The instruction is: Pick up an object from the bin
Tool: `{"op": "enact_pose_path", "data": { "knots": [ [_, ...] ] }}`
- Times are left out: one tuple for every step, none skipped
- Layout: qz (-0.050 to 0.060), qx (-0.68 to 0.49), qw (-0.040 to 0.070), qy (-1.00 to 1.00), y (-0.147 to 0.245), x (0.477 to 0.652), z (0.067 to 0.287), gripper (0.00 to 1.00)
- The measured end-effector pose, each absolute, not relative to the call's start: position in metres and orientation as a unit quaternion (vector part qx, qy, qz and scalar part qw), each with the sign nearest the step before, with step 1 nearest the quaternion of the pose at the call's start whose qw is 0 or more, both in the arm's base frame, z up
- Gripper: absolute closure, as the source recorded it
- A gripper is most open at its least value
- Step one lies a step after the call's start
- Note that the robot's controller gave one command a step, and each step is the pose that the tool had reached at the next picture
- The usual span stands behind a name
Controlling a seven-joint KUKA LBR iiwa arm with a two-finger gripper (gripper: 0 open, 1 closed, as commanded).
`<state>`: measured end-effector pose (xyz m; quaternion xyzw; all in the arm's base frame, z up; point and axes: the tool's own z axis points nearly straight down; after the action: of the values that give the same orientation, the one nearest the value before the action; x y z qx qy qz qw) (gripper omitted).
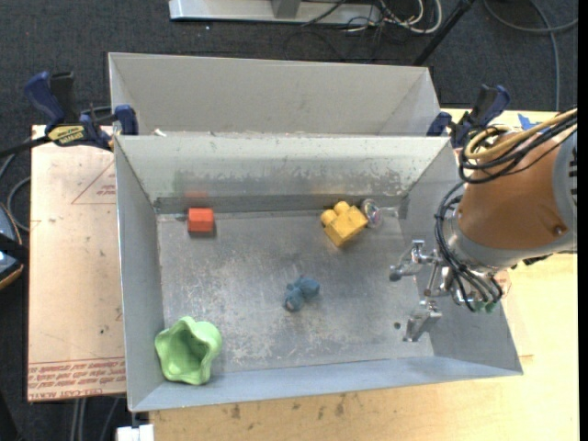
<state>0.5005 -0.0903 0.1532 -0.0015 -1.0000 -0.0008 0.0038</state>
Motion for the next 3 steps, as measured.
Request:
{"op": "enact_pose_path", "data": {
  "knots": [
    [-0.001,-0.039,-0.003,-0.999,-0.131,0.523,0.07,0.0],
    [0.0,0.032,-0.001,-0.999,-0.131,0.556,0.073,0.0],
    [0.001,0.034,-0.003,-0.999,-0.131,0.557,0.075,1.0]
  ]
}}
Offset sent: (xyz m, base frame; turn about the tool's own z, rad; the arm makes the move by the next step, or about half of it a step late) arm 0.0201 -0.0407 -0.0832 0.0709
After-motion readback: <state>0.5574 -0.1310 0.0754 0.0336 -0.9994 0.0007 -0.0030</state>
